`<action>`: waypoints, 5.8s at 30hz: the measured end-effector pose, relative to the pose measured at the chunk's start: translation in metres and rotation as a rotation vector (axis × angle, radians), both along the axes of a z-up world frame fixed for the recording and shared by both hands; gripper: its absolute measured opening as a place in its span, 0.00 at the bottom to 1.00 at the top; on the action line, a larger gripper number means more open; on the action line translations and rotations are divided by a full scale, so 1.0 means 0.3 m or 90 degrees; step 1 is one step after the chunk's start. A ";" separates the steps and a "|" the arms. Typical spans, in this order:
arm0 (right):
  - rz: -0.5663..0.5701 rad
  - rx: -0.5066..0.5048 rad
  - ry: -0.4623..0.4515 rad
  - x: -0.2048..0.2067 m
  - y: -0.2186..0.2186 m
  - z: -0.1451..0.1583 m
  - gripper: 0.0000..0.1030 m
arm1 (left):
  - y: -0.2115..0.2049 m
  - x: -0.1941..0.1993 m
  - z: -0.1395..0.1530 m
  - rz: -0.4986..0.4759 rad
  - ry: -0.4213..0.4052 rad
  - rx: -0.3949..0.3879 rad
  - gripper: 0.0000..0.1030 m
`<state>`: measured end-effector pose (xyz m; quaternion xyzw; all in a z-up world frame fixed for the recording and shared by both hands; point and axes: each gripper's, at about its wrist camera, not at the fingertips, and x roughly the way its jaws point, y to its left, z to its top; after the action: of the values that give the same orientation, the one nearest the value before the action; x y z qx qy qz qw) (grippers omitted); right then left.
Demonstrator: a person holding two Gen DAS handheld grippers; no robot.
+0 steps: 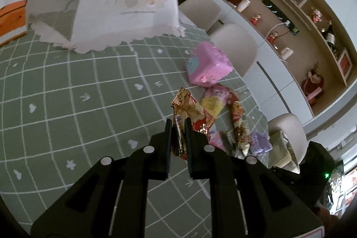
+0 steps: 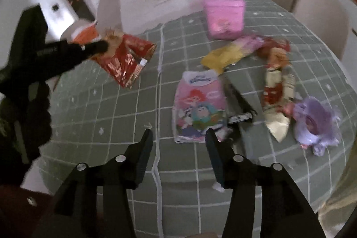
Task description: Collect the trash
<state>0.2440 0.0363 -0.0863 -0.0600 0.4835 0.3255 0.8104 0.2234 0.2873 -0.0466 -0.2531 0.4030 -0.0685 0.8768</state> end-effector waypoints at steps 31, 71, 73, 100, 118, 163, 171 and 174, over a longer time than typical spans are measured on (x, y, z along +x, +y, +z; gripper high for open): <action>-0.047 -0.087 -0.045 0.076 0.043 -0.073 0.08 | 0.007 0.013 -0.027 -0.014 0.043 0.044 0.08; -0.315 -0.021 -0.149 -0.041 -0.679 0.208 0.08 | -0.254 0.039 -0.085 0.093 0.072 0.065 0.14; -0.312 -0.014 -0.161 -0.037 -0.697 0.233 0.08 | -0.311 0.056 -0.037 0.067 0.052 0.057 0.14; -0.134 0.030 -0.074 0.044 -0.520 0.124 0.08 | -0.469 0.003 -0.077 0.032 0.124 0.082 0.13; -0.052 0.007 -0.054 0.117 -0.341 0.055 0.08 | -0.389 -0.034 -0.093 0.065 0.125 0.074 0.14; -0.444 -0.060 -0.295 -0.085 -1.522 0.441 0.08 | -1.695 0.273 0.257 -0.389 -0.087 0.046 0.14; -0.495 -0.056 -0.285 -0.142 -1.630 0.424 0.08 | -1.853 0.323 0.172 -0.453 -0.039 0.015 0.41; -0.499 -0.047 -0.275 -0.140 -1.644 0.402 0.08 | -1.850 0.326 0.160 -0.450 -0.031 0.015 0.45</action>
<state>0.2018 -0.4568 0.0344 0.0323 0.3008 -0.0440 0.9521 0.3212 -0.2677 0.0013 -0.0861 0.4454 -0.3693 0.8111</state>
